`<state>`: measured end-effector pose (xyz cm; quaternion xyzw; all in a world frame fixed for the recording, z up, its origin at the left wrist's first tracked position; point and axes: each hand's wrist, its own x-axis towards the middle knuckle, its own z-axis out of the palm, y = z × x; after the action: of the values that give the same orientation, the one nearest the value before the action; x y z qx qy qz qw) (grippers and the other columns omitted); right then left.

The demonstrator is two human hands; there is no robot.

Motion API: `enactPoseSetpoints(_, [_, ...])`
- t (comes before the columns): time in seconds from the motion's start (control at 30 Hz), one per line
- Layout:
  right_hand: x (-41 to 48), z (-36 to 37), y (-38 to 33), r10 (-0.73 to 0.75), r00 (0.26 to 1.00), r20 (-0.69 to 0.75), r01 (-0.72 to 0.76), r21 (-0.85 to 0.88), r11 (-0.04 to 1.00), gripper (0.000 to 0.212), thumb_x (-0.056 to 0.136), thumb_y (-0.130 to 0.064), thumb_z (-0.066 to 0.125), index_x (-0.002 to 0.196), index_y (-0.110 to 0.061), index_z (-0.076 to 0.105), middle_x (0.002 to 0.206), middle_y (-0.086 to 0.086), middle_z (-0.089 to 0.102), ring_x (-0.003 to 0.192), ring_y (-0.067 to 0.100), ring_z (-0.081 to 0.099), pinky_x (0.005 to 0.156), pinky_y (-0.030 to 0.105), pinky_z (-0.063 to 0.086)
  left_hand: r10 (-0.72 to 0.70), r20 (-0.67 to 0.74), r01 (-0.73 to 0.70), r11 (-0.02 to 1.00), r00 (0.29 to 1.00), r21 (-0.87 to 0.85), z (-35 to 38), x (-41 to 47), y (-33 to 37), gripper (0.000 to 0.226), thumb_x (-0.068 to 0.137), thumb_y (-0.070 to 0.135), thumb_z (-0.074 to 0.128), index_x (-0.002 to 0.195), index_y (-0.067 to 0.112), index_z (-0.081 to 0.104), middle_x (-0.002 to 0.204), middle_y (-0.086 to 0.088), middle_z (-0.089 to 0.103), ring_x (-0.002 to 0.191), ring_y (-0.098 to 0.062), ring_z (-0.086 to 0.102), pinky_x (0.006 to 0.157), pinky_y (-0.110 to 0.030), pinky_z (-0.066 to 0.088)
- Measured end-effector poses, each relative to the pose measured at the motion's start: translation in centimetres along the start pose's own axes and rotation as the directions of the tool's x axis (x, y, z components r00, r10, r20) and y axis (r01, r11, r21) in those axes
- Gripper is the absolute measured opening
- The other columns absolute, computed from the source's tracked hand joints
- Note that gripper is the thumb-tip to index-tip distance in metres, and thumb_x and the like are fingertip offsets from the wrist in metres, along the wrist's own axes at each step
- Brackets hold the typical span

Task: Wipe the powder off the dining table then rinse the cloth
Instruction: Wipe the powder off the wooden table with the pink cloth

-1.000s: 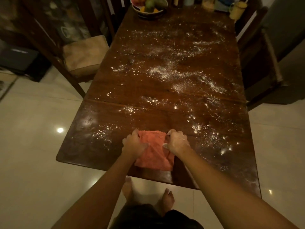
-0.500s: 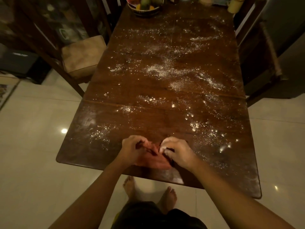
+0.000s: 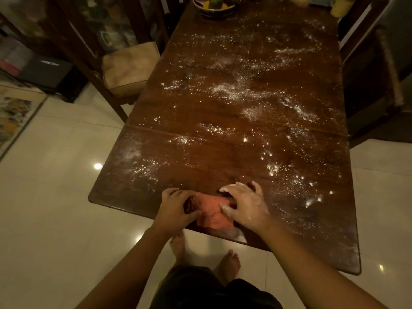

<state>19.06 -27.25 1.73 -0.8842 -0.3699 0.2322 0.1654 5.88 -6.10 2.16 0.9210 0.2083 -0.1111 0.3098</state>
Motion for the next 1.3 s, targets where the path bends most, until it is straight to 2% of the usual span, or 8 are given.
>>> enactPoseSetpoints(0.13, [0.7, 2.1, -0.9, -0.226, 0.945, 0.237, 0.267, -0.16, 0.95, 0.07, 0.094, -0.054, 0.05, 0.153, -0.051, 0.013, 0.167, 0.0, 0.001, 0.153, 0.029, -0.007, 0.119, 0.063, -0.008, 0.004, -0.024, -0.001, 0.995, 1.0, 0.103, 0.8, 0.3, -0.5, 0.046, 0.087, 0.038, 0.07, 0.131, 0.033, 0.056, 0.132, 0.009, 0.06, 0.134, -0.023, 0.03, 0.11, -0.034, 0.029])
enactPoseSetpoints(0.37, [2.0, 4.8, 0.3, -0.408, 0.886, 0.219, 0.457, -0.274, 0.846, 0.054, 0.1, -0.043, 0.028, 0.154, -0.047, 0.018, 0.168, -0.01, 0.012, 0.155, 0.021, 0.008, 0.121, 0.051, -0.005, -0.037, -0.162, 0.05, 0.995, 0.986, 0.082, -0.7, 0.3, -4.1, 0.046, 0.09, 0.023, 0.061, 0.134, 0.03, 0.052, 0.137, 0.003, 0.056, 0.134, -0.025, 0.037, 0.114, -0.041, 0.029])
enactPoseSetpoints(0.6, [9.4, 4.6, -4.5, 0.127, 0.977, -0.173, -0.145, -0.095, 0.985, 0.059, 0.104, -0.037, 0.028, 0.16, -0.031, 0.007, 0.167, -0.014, -0.007, 0.155, 0.018, -0.008, 0.121, 0.055, -0.006, -0.084, -0.166, 0.113, 0.978, 0.983, 0.177, -5.0, 2.1, -9.9, 0.056, 0.085, 0.028, 0.066, 0.137, 0.028, 0.047, 0.139, -0.005, 0.05, 0.136, -0.031, 0.035, 0.117, -0.048, 0.024])
enactPoseSetpoints(0.73, [10.1, 7.3, -6.9, -0.339, 0.939, 0.05, 0.341, -0.235, 0.91, 0.057, 0.099, -0.036, 0.03, 0.156, -0.031, 0.025, 0.164, -0.012, 0.024, 0.154, 0.018, 0.011, 0.124, 0.053, 0.011, -0.177, -0.126, 0.193, 0.973, 0.976, 0.129, -8.9, 6.0, -12.4, 0.059, 0.087, 0.028, 0.065, 0.141, 0.028, 0.04, 0.151, -0.012, 0.036, 0.141, -0.038, 0.029, 0.116, -0.059, 0.024])
enactPoseSetpoints(0.83, [9.7, 6.6, -5.1, -0.376, 0.918, 0.122, 0.395, -0.315, 0.863, 0.06, 0.098, -0.033, 0.039, 0.155, -0.04, 0.022, 0.164, -0.018, 0.016, 0.154, 0.013, 0.008, 0.123, 0.049, 0.001, -0.189, -0.091, 0.202, 0.966, 0.978, 0.161, -11.9, 9.7, -14.1, 0.061, 0.089, 0.03, 0.063, 0.143, 0.029, 0.036, 0.154, -0.012, 0.03, 0.143, -0.041, 0.027, 0.114, -0.065, 0.024])
enactPoseSetpoints(1.03, [14.8, 4.5, -8.4, 0.295, 0.925, -0.24, -0.31, -0.03, 0.95, 0.06, 0.103, -0.026, 0.036, 0.159, -0.033, 0.016, 0.167, -0.015, 0.009, 0.155, 0.013, -0.002, 0.123, 0.048, -0.006, -0.146, 0.036, 0.131, 0.955, 0.989, 0.266, -15.2, 15.6, -16.4, 0.066, 0.098, 0.034, 0.052, 0.155, 0.027, 0.019, 0.165, -0.011, 0.009, 0.15, -0.037, 0.011, 0.119, -0.063, 0.015])
enactPoseSetpoints(1.2, [15.3, 6.4, -10.0, -0.265, 0.962, 0.058, 0.271, -0.208, 0.94, 0.057, 0.099, -0.027, 0.035, 0.155, -0.036, 0.029, 0.162, -0.014, 0.026, 0.153, 0.013, 0.008, 0.124, 0.046, 0.003, -0.127, 0.061, 0.11, 0.968, 0.99, 0.224, -15.1, 16.6, -17.4, 0.07, 0.098, 0.04, 0.051, 0.156, 0.032, 0.012, 0.167, -0.006, -0.007, 0.151, -0.035, 0.003, 0.12, -0.06, 0.007])
enactPoseSetpoints(1.3, [16.3, 4.6, -7.6, -0.144, 0.989, -0.036, 0.132, -0.238, 0.962, 0.064, 0.098, -0.023, 0.041, 0.155, -0.044, 0.021, 0.164, -0.021, 0.014, 0.154, 0.01, 0.003, 0.123, 0.045, -0.007, -0.102, 0.076, 0.079, 0.963, 0.992, 0.258, -14.4, 16.3, -18.3, 0.067, 0.102, 0.047, 0.038, 0.157, 0.036, 0.001, 0.166, -0.002, -0.015, 0.152, -0.031, -0.004, 0.119, -0.056, 0.0])
